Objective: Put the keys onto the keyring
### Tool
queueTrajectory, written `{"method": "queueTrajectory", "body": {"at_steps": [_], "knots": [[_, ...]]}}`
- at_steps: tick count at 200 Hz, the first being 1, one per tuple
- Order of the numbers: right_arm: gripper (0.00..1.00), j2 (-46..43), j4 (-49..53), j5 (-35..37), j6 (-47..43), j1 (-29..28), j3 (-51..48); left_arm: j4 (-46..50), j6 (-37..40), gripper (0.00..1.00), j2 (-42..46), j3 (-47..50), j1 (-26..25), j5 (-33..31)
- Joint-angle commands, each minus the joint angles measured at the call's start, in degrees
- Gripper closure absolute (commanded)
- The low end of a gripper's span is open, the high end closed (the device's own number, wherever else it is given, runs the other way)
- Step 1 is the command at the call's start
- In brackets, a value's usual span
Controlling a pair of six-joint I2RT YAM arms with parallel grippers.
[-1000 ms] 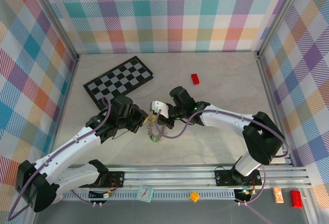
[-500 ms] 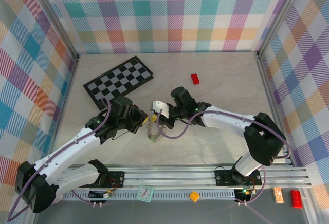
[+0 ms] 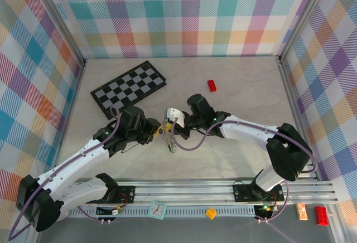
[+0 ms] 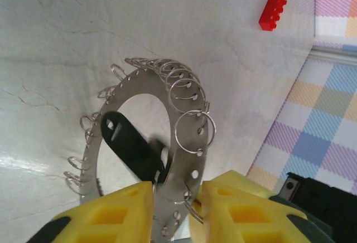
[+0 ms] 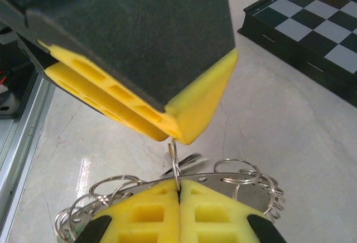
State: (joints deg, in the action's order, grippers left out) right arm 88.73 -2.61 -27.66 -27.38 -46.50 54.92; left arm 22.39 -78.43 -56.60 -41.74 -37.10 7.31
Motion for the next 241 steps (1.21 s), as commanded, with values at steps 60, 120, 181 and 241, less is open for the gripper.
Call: {"method": "queueTrajectory", "body": {"at_steps": [60,120,181,241], "knots": [[1.00,-3.16,-5.74,-5.20,1.75,2.14,-2.40,11.03,32.69,0.46,9.33,-5.51,-0.60,-20.62],[1.00,-4.74,-5.13,-9.27,0.69,3.59,-3.49,0.46,88.36,0.52,13.70,0.49,-0.60,-9.48],[1.00,-6.29,-1.51,-12.29,-1.96,3.87,-3.27,-8.77,111.19,0.60,14.68,6.20,-0.26,6.86],[1.00,-7.56,3.65,-13.59,-4.71,3.85,-2.37,-11.32,111.89,0.64,4.98,2.87,0.80,18.32]]}}
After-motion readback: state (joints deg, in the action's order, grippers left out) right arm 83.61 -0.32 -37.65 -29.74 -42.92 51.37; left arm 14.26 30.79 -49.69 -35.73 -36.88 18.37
